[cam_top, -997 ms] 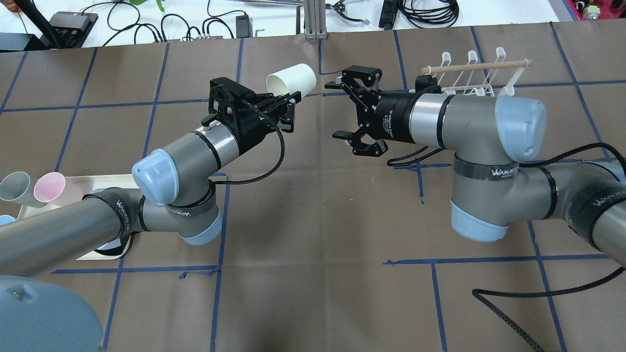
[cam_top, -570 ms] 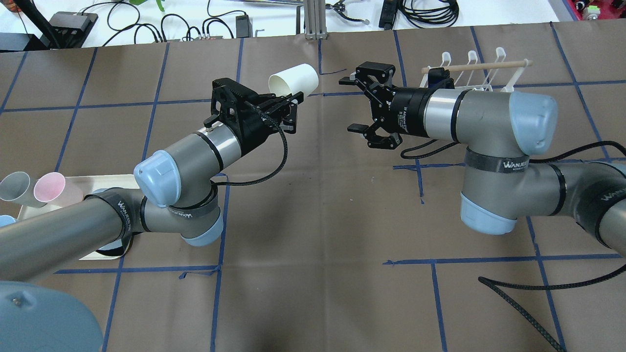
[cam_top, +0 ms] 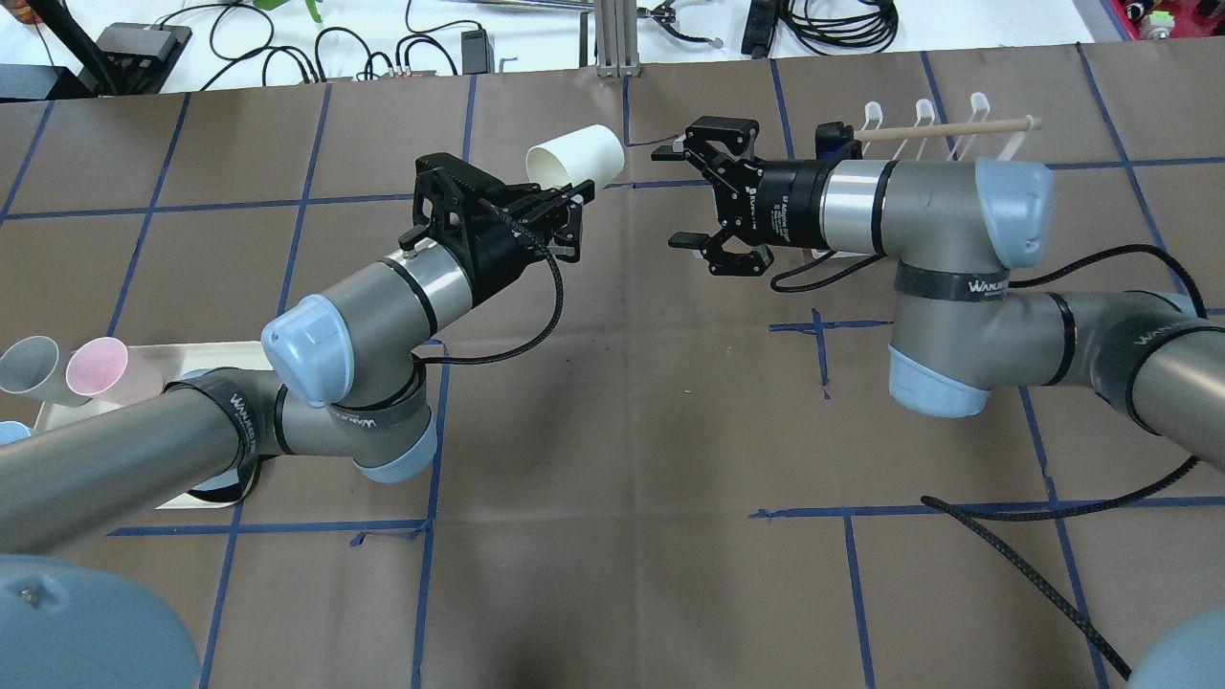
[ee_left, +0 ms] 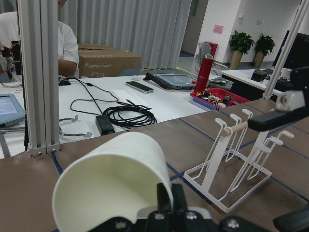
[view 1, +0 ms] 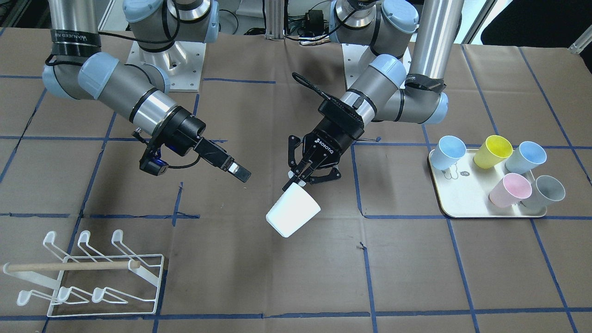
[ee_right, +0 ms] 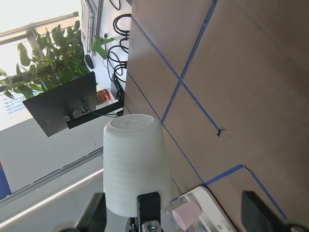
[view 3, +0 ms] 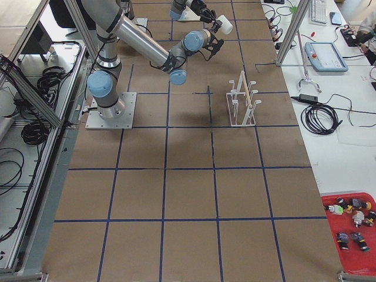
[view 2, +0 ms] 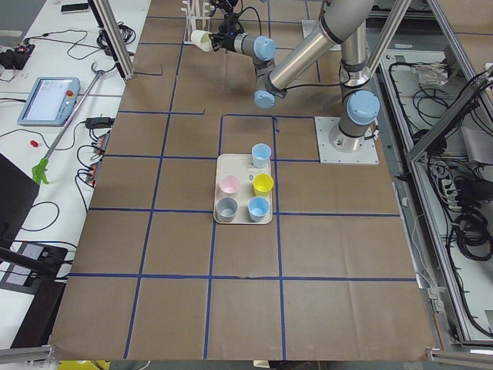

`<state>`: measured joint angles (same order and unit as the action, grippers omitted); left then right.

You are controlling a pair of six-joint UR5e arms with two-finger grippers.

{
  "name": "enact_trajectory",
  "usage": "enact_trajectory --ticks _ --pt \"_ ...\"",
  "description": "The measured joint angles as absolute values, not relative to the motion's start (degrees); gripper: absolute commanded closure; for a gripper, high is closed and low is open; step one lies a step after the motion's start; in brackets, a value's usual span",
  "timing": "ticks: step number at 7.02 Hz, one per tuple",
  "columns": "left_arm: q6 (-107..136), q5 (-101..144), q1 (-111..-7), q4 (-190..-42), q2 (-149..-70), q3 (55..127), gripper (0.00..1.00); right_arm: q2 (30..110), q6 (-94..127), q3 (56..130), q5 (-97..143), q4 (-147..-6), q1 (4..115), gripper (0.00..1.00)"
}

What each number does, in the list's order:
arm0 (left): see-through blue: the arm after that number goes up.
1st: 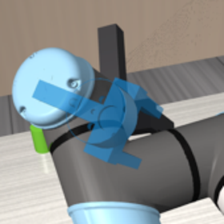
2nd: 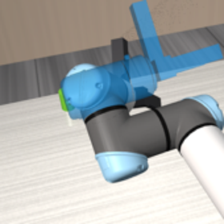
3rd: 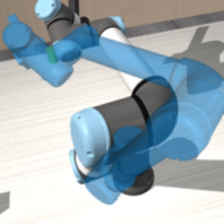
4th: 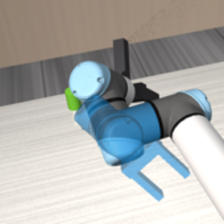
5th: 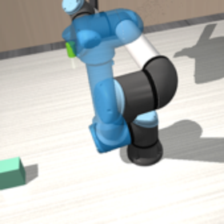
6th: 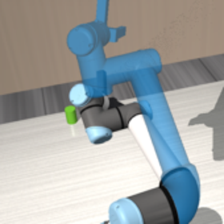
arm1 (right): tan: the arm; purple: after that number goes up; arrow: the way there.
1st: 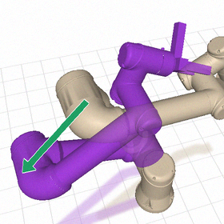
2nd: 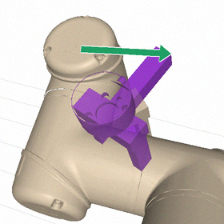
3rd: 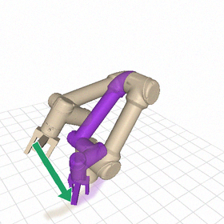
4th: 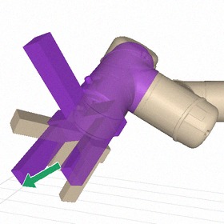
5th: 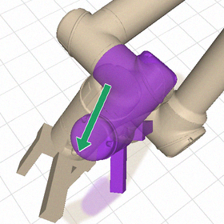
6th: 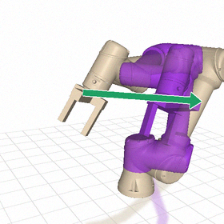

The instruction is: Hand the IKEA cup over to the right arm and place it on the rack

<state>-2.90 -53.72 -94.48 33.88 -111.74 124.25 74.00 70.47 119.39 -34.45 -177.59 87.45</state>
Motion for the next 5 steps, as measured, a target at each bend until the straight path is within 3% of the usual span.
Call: enact_trajectory --ticks 5 --pt "-2.84 -53.96 -94.59 33.90 -111.43 124.45 1.00 72.07 75.37 116.43 -39.36 -177.68 88.79 0.06"
